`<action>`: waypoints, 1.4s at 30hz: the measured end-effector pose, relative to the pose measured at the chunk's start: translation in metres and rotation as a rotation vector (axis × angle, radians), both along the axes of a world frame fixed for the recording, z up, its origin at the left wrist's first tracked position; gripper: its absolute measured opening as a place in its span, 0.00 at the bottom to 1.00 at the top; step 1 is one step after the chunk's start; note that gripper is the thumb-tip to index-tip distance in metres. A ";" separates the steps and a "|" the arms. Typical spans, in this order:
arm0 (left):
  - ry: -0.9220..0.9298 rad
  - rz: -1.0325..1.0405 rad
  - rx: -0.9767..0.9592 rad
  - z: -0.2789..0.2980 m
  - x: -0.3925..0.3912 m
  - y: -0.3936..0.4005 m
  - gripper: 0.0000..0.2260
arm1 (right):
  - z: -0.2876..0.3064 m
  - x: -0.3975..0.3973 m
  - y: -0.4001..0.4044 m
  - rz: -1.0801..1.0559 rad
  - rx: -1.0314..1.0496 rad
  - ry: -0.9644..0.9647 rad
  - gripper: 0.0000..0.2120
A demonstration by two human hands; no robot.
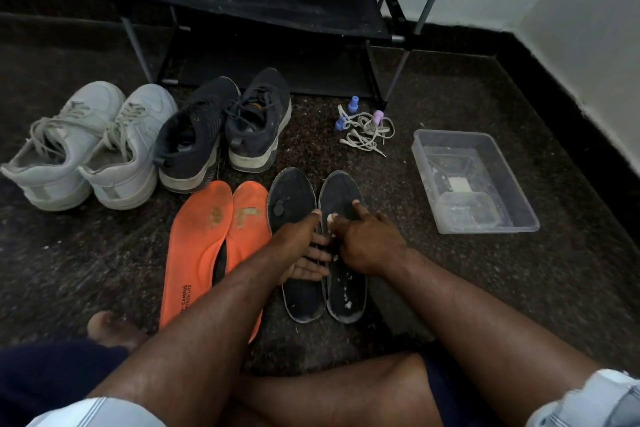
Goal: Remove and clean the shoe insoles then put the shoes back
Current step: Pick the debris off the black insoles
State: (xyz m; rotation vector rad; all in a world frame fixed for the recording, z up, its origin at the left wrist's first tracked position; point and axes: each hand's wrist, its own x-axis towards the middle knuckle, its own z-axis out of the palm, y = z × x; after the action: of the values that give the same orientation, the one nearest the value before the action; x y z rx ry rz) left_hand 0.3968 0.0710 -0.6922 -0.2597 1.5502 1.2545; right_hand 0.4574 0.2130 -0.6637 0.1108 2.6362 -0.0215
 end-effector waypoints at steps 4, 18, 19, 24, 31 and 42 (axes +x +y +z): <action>-0.005 -0.004 0.006 0.000 0.002 0.000 0.32 | 0.009 -0.001 -0.006 0.021 -0.005 -0.053 0.29; -0.007 0.008 0.005 -0.002 0.000 0.000 0.35 | 0.010 0.001 -0.002 0.022 -0.010 -0.024 0.26; -0.007 0.008 0.002 -0.002 0.000 0.000 0.35 | 0.010 0.000 -0.002 0.016 -0.012 -0.009 0.24; -0.010 0.013 0.001 -0.001 0.001 -0.001 0.34 | 0.003 -0.012 0.021 -0.123 -0.191 0.256 0.12; -0.013 0.005 -0.004 -0.002 -0.001 -0.001 0.34 | -0.017 -0.021 0.035 -0.163 -0.218 0.350 0.18; -0.009 0.005 -0.003 -0.003 0.000 0.000 0.34 | -0.026 -0.023 0.038 -0.090 -0.070 0.408 0.09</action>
State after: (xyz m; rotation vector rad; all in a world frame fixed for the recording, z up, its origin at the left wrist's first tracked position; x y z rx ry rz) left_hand 0.3967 0.0710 -0.6951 -0.2711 1.5442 1.2538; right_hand 0.4344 0.2508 -0.6898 0.2218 3.0310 -0.1853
